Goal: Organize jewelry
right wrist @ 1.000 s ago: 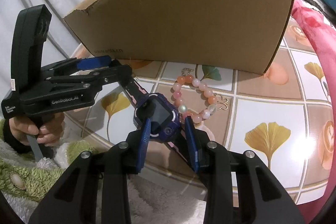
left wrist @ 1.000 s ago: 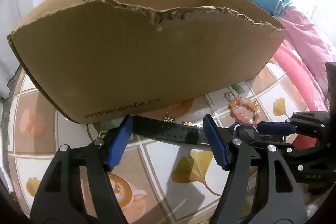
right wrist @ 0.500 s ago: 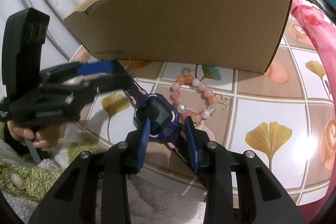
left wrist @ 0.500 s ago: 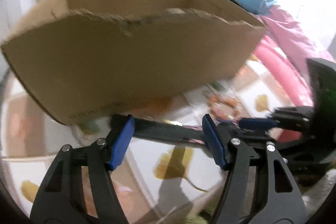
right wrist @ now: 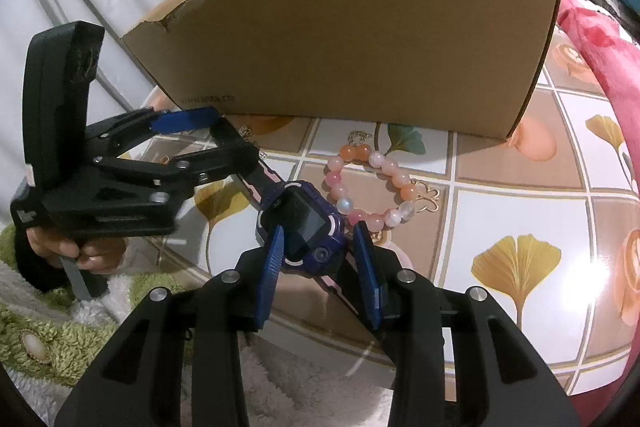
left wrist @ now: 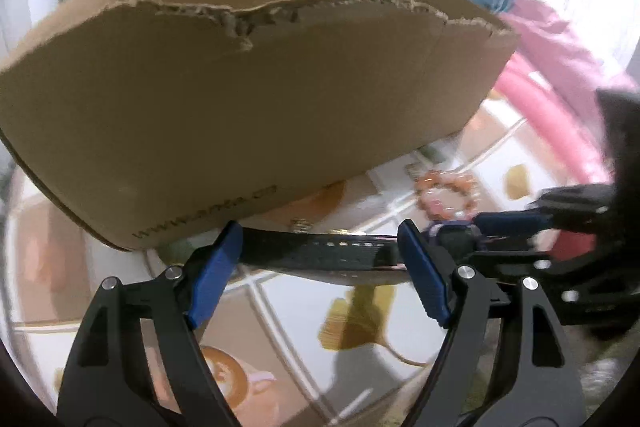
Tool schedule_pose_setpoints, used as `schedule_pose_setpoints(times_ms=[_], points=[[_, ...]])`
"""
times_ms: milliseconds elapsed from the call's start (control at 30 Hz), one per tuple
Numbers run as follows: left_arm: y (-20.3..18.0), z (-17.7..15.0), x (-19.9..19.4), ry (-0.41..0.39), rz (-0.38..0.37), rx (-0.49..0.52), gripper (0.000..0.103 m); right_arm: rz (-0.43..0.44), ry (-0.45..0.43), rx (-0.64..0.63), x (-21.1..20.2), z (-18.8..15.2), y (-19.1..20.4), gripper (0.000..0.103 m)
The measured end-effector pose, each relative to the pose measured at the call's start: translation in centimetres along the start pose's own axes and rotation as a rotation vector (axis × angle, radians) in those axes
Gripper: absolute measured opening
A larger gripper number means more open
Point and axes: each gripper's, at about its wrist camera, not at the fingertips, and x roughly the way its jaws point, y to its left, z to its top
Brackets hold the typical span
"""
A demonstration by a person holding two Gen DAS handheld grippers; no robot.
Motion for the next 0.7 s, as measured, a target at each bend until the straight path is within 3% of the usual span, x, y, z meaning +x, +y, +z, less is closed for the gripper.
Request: schedule_pose_setpoints(times_ms=[167, 433, 700], points=[[-0.5, -0.2, 0.0, 0.015, -0.056, 0.002, 0.075, 0.000, 0.000, 0.000, 0.0, 0.1, 0.1, 0.035], [-1.5, -0.2, -0.3, 0.031, -0.079, -0.025, 0.072, -0.004, 0.003, 0.003, 0.1, 0.4, 0.1, 0.038], [-0.2, 0.0, -0.5, -0.012, 0.058, -0.008, 0.072, 0.000, 0.003, 0.005, 0.1, 0.4, 0.1, 0.039]])
